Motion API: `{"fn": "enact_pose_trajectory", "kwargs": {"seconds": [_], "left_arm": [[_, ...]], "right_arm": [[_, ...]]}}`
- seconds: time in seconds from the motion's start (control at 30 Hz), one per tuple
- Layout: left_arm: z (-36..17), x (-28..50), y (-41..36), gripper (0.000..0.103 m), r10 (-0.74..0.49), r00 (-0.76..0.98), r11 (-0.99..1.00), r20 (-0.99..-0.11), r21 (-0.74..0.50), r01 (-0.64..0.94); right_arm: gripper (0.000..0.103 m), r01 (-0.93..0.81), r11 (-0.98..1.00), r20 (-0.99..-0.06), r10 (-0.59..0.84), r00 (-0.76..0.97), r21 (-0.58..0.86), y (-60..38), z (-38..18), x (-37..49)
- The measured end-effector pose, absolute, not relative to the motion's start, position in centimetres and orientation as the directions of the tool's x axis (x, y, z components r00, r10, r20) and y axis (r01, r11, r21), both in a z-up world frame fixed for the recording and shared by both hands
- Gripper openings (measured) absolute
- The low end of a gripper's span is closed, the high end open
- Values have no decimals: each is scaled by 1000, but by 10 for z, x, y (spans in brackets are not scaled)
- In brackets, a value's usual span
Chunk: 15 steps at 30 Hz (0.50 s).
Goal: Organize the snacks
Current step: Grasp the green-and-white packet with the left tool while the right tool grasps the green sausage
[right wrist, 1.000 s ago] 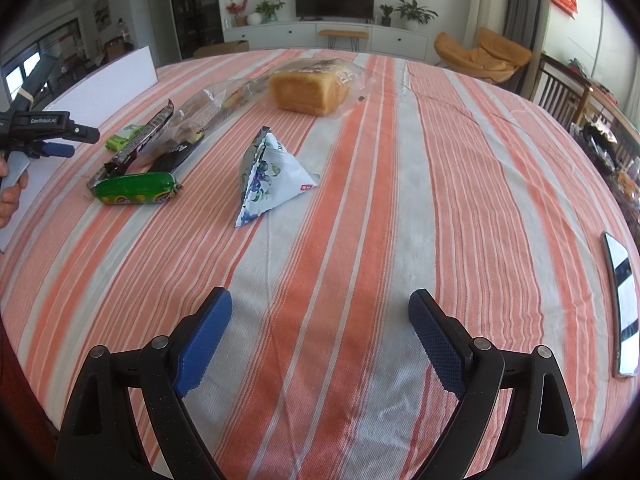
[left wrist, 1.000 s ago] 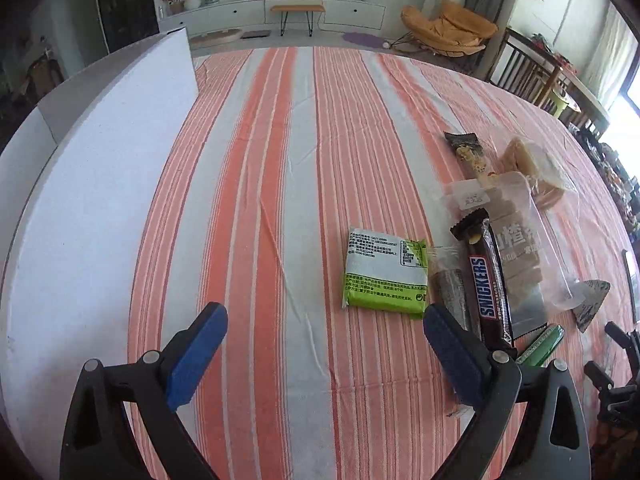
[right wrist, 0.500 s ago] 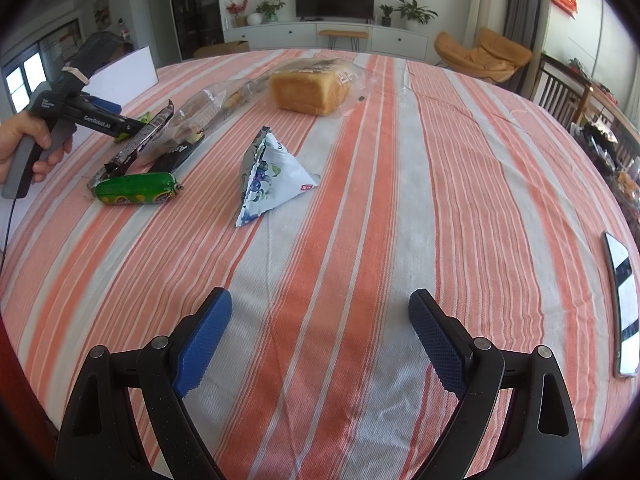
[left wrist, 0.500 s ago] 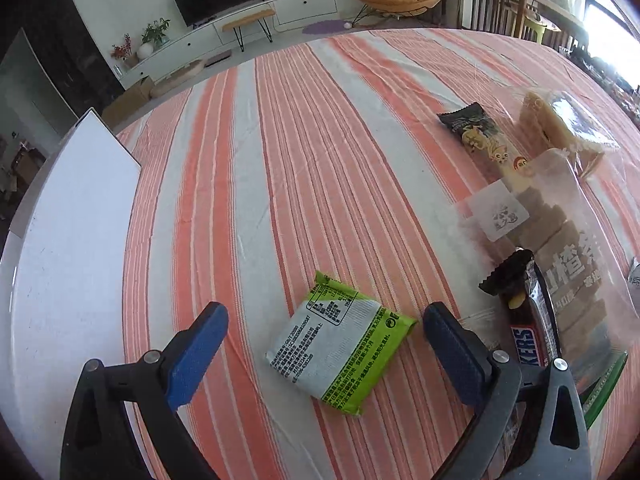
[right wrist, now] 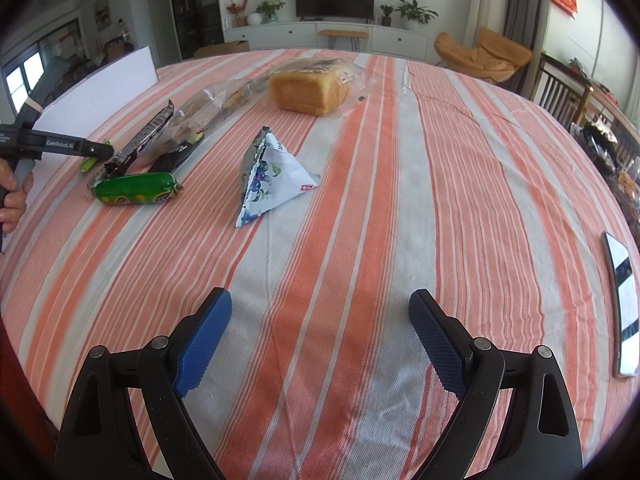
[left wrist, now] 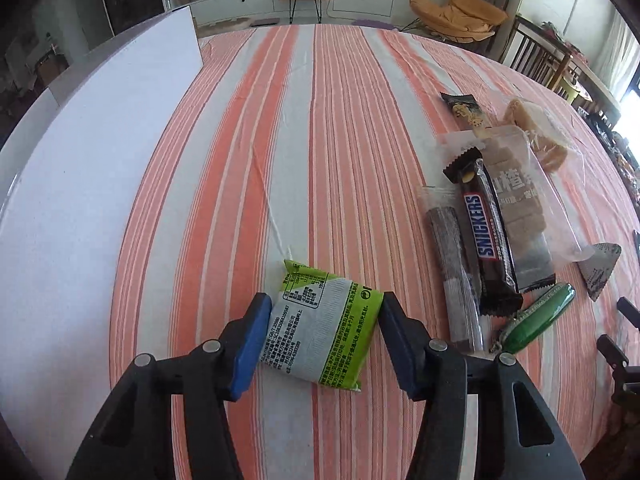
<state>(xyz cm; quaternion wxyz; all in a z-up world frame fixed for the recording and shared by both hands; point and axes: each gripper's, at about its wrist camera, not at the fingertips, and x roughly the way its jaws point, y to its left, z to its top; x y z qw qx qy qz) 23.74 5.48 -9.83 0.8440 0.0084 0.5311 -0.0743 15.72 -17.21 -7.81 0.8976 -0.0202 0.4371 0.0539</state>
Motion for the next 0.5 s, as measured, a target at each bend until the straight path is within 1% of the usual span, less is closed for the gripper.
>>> {"fn": "enact_pose_trajectory", "kwargs": {"seconds": [0.03, 0.07, 0.1, 0.13, 0.17, 0.2, 0.27, 0.33, 0.43, 0.5], "left_arm": [[-97, 226, 55, 55, -129, 423, 989, -897, -83, 125], [-96, 216, 57, 59, -133, 427, 989, -894, -95, 110], [-96, 209, 59, 67, -142, 430, 989, -891, -109, 101], [-96, 202, 62, 73, -155, 434, 988, -887, -126, 93], [-97, 197, 65, 82, -163, 442, 987, -882, -138, 88], [-99, 193, 67, 86, -165, 452, 986, -877, -143, 83], [-104, 184, 70, 87, -165, 500, 986, -850, -135, 96], [-106, 176, 66, 88, -139, 530, 989, -837, -89, 119], [-111, 171, 56, 88, -91, 538, 990, -838, -16, 143], [-113, 175, 52, 92, -88, 534, 988, -841, -7, 152]], "right_arm": [[93, -114, 993, -787, 79, 612, 11, -172, -78, 157], [93, -114, 993, -787, 79, 612, 11, -172, -78, 157], [93, -114, 993, -787, 79, 612, 11, -172, -78, 157], [93, -114, 993, -787, 79, 612, 11, -172, -78, 157], [93, -114, 993, -787, 79, 612, 11, -172, -78, 157], [93, -114, 993, -787, 80, 612, 11, -172, -78, 157], [93, -115, 993, -787, 81, 612, 12, -172, -78, 157], [93, -116, 993, -786, 83, 612, 15, -172, -78, 157], [93, -119, 993, -786, 86, 612, 16, -171, -79, 157], [93, -119, 993, -786, 85, 612, 15, -170, -79, 157]]}}
